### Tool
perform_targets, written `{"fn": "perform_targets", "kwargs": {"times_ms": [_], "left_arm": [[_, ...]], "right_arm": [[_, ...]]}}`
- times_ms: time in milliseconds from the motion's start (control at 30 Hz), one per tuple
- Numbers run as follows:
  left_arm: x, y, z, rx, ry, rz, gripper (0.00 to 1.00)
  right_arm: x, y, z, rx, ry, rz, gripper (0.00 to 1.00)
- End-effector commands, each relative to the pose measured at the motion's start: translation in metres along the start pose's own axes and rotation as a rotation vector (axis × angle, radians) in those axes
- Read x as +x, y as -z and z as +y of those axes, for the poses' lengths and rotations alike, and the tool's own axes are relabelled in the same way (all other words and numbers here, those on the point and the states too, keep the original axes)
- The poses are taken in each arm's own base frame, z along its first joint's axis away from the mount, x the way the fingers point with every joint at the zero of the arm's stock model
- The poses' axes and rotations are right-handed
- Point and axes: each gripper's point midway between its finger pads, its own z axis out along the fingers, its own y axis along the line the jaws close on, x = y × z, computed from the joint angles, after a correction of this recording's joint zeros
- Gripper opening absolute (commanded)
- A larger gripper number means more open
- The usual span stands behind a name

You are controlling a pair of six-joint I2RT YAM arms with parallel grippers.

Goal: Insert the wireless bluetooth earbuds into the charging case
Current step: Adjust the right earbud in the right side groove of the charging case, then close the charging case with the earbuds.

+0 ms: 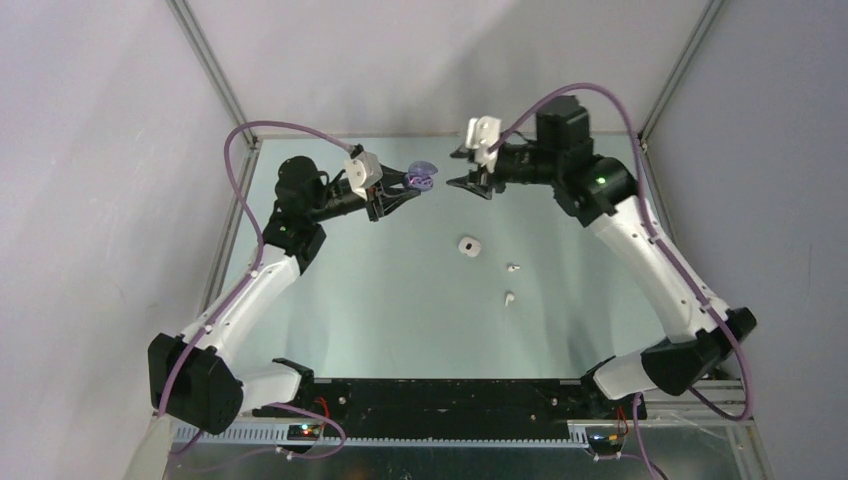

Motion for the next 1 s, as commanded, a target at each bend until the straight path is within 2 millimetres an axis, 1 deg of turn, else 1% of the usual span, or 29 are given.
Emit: {"fn": "perform_targets", "kwargs": {"times_ms": [0,33,67,100,133,167,200,233,267,300,333,400,500,633,767,800,833,867,900,933,967], "left_arm": [[-0.003,0.001,0.007,-0.018,-0.007,-0.016,0.0],[-0.003,0.001,0.006,-0.015,-0.006,-0.015,0.0],[-0.004,0.001,0.006,-0.012,-0.013,-0.016,0.0],[-0.003,0.001,0.006,-0.005,-0.022,-0.014,0.0],[-0.003,0.0,0.006,0.0,-0.029,-0.014,0.0],[-0.003,0.0,0.005,0.011,-0.042,-0.011,0.0],[-0.003,0.0,0.004,0.016,-0.049,-0.008,0.0],[-0.002,0.001,0.004,0.023,-0.069,0.001,0.0],[-0.001,0.001,0.004,0.027,-0.08,0.007,0.0],[0.001,0.002,0.003,0.032,-0.102,0.02,0.0],[0.003,0.004,0.001,0.038,-0.103,0.034,0.0],[0.004,0.006,0.001,0.042,-0.136,0.045,0.0],[0.002,0.008,0.0,0.05,-0.176,0.051,0.0],[0.001,0.007,0.0,0.054,-0.165,0.055,0.0],[-0.003,0.003,0.005,0.029,-0.102,0.03,0.0],[-0.008,0.002,0.007,0.016,-0.08,0.009,0.0],[-0.008,0.0,0.01,-0.003,-0.061,0.005,0.0],[-0.013,-0.001,0.012,-0.015,-0.039,-0.015,0.0],[-0.016,-0.002,0.018,-0.042,-0.034,-0.027,0.0],[-0.016,-0.002,0.02,-0.057,0.01,-0.032,0.0],[-0.017,-0.004,0.026,-0.085,0.024,-0.04,0.0]], "right_arm": [[-0.074,0.049,-0.02,0.079,-0.041,-0.224,0.6],[-0.072,0.05,-0.024,0.091,-0.047,-0.225,0.64],[-0.062,0.049,-0.027,0.095,-0.068,-0.212,0.73],[-0.054,0.045,-0.029,0.088,-0.084,-0.198,0.77],[-0.046,0.042,-0.03,0.084,-0.082,-0.186,0.84],[-0.034,0.034,-0.03,0.066,-0.104,-0.164,0.87],[-0.033,0.031,-0.029,0.051,-0.097,-0.165,0.9],[-0.022,0.023,-0.027,0.022,-0.122,-0.147,0.92],[-0.027,0.021,-0.025,-0.009,-0.109,-0.167,0.93],[-0.015,0.012,-0.02,-0.05,-0.147,-0.145,0.93],[-0.021,0.011,-0.019,-0.08,-0.134,-0.164,0.93],[-0.015,0.002,-0.009,-0.159,-0.173,-0.152,0.93],[-0.007,-0.015,-0.005,-0.189,-0.186,-0.142,0.94],[-0.003,-0.029,0.003,-0.216,-0.162,-0.141,0.94],[0.002,-0.038,0.018,-0.247,-0.117,-0.114,0.94],[0.001,-0.039,0.021,-0.251,-0.108,-0.112,0.94],[0.005,-0.04,0.024,-0.251,-0.101,-0.098,0.94],[0.006,-0.04,0.03,-0.257,-0.093,-0.093,0.94],[0.008,-0.04,0.03,-0.247,-0.086,-0.079,0.94],[0.007,-0.038,0.034,-0.244,-0.072,-0.074,0.93],[0.011,-0.038,0.032,-0.222,-0.064,-0.052,0.93]]}}
